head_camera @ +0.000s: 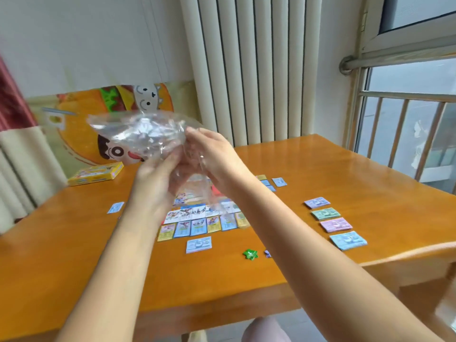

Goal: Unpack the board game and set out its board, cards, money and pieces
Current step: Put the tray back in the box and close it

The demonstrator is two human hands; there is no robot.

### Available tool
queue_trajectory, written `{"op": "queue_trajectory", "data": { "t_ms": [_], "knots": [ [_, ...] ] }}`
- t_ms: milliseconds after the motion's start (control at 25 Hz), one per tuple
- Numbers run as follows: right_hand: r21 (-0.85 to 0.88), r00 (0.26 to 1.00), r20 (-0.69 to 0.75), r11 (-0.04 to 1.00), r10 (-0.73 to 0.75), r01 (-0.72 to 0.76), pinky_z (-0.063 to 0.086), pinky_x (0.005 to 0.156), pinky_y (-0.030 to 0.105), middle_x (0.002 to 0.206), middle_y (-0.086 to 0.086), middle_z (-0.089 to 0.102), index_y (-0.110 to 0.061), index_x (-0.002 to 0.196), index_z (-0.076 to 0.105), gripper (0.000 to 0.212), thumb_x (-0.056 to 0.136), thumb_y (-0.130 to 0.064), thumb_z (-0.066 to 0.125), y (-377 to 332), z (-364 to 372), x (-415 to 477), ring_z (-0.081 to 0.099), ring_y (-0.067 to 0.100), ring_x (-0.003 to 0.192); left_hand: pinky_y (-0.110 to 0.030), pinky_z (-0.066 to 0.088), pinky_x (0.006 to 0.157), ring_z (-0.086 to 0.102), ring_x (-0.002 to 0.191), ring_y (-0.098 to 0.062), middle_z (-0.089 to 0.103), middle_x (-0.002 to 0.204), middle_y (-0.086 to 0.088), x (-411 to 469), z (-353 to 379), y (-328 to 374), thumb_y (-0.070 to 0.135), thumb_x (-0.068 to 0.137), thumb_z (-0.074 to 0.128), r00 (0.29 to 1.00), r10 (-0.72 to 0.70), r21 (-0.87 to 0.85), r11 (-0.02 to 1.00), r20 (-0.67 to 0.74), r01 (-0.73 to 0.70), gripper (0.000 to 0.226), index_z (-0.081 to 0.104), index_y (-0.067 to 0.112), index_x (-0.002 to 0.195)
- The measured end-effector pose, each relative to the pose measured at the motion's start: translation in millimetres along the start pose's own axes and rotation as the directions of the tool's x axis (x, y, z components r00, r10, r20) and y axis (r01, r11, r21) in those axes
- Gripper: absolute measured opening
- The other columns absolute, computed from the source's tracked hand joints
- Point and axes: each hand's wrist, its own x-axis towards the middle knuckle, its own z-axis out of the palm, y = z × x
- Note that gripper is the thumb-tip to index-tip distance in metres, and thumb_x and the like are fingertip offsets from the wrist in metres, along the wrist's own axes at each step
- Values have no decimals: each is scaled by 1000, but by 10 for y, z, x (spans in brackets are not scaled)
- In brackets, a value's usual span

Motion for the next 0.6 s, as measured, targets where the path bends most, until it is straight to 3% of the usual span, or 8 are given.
{"op": "queue_trajectory", "data": {
  "t_ms": [80, 120, 200, 280, 360, 440, 520, 600],
  "knots": [
    [-284, 989, -28, 950, -145, 131, 49, 66, 33, 64, -2, 57, -13, 69, 55, 23, 89, -22, 62, 62, 176, -51, 52, 17, 61, -23, 53, 57, 66, 60, -7, 72, 69, 4, -104, -305, 160, 5, 90, 52, 997, 43, 113, 993, -61, -35, 22, 73, 9, 86],
    [-423, 972, 3, 880, -236, 215, 50, 70, 32, 75, -4, 62, -13, 81, 61, 14, 83, -24, 70, 93, 273, -72, 56, 15, 69, -27, 53, 59, 67, 60, -8, 72, 68, 4, -164, -466, 253, 3, 92, 52, 992, 61, 199, 979, -109, -38, 20, 71, 7, 90],
    [-631, 912, 190, 667, -363, 397, 44, 92, 34, 117, 2, 56, -19, 122, 57, 55, 72, -27, 79, 141, 466, -112, 54, 21, 105, -27, 53, 58, 67, 58, -8, 72, 66, 4, -285, -787, 412, 1, 90, 53, 988, 56, 301, 954, -143, -10, 24, 72, 7, 78],
    [-607, 828, 433, 564, -355, 560, 36, 102, 33, 136, 7, 46, -21, 138, 46, 75, 72, -21, 81, 227, 781, -106, 44, 22, 123, -21, 54, 52, 68, 59, -7, 72, 67, 3, -463, -1106, 614, 3, 82, 58, 991, 29, 298, 954, -129, 11, 26, 75, 14, 65],
    [-525, 782, 537, 601, -315, 603, 44, 85, 22, 111, 0, 60, -12, 128, 55, 58, 75, -13, 79, 341, 1203, -149, 54, 10, 95, -20, 55, 55, 69, 66, -9, 73, 73, 2, -625, -1474, 805, 12, 65, 68, 994, 47, 303, 953, -98, -15, 10, 76, 17, 68],
    [-450, 780, 548, 679, -302, 580, 41, 64, 13, 80, -10, 54, -14, 105, 61, 33, 77, -6, 75, 527, 1664, -211, 43, 3, 69, -17, 55, 62, 69, 72, -8, 74, 76, 4, -781, -1896, 942, 21, 57, 75, 984, 98, 393, 919, -149, -32, 14, 76, 20, 71],
    [-376, 797, 554, 781, -241, 498, 48, 62, 24, 74, -6, 56, -11, 97, 60, 22, 79, -6, 70, 803, 2103, -237, 46, 5, 66, -13, 52, 60, 67, 67, -3, 73, 73, 8, -938, -2320, 1021, 11, 70, 73, 957, 165, 507, 862, -238, -22, 13, 75, 23, 68],
    [-283, 783, 599, 871, -167, 402, 53, 67, 42, 86, 15, 62, 1, 104, 57, 29, 79, -11, 67, 1055, 2500, -304, 51, 12, 73, -16, 52, 61, 66, 65, -1, 73, 75, 8, -1141, -2746, 1079, 3, 74, 70, 926, 198, 558, 829, -322, 17, 19, 72, 22, 74]
  ]
}}
